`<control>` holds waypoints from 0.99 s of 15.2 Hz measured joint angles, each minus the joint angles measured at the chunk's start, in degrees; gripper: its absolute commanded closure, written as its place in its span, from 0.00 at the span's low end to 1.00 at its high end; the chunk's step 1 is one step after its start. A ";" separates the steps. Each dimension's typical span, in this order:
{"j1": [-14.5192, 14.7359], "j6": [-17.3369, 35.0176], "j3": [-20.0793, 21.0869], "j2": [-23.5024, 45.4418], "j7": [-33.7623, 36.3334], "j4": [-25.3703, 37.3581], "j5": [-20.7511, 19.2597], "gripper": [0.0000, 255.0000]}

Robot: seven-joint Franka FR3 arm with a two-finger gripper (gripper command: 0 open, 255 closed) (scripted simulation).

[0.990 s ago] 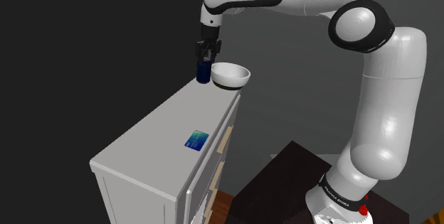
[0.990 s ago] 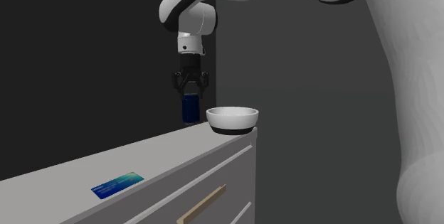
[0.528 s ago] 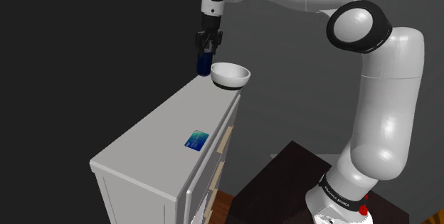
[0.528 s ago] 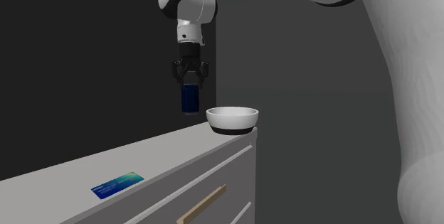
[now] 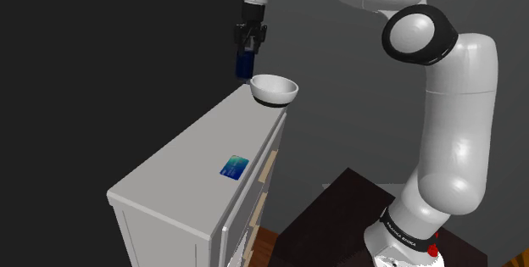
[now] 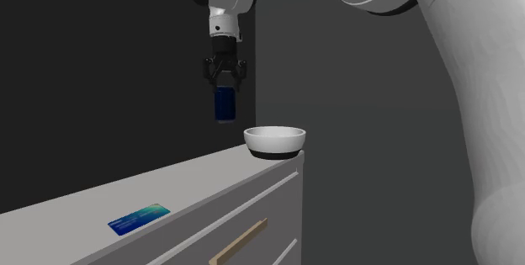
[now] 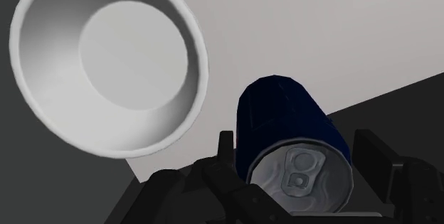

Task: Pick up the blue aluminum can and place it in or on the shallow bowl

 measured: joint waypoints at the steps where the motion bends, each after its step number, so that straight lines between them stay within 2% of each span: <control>1: 0.07 -0.84 0.01 0.11 0.02 0.93 -0.02 1.00; 4: 0.33 -4.14 -0.02 1.69 -0.08 5.82 -0.22 1.00; 6: 0.03 -4.99 -0.11 1.46 -0.51 6.45 -0.16 1.00; 8: -1.54 -5.18 -0.60 0.41 -2.40 5.66 0.15 1.00; 15: -7.47 -9.67 -2.74 1.94 -10.45 11.90 0.88 1.00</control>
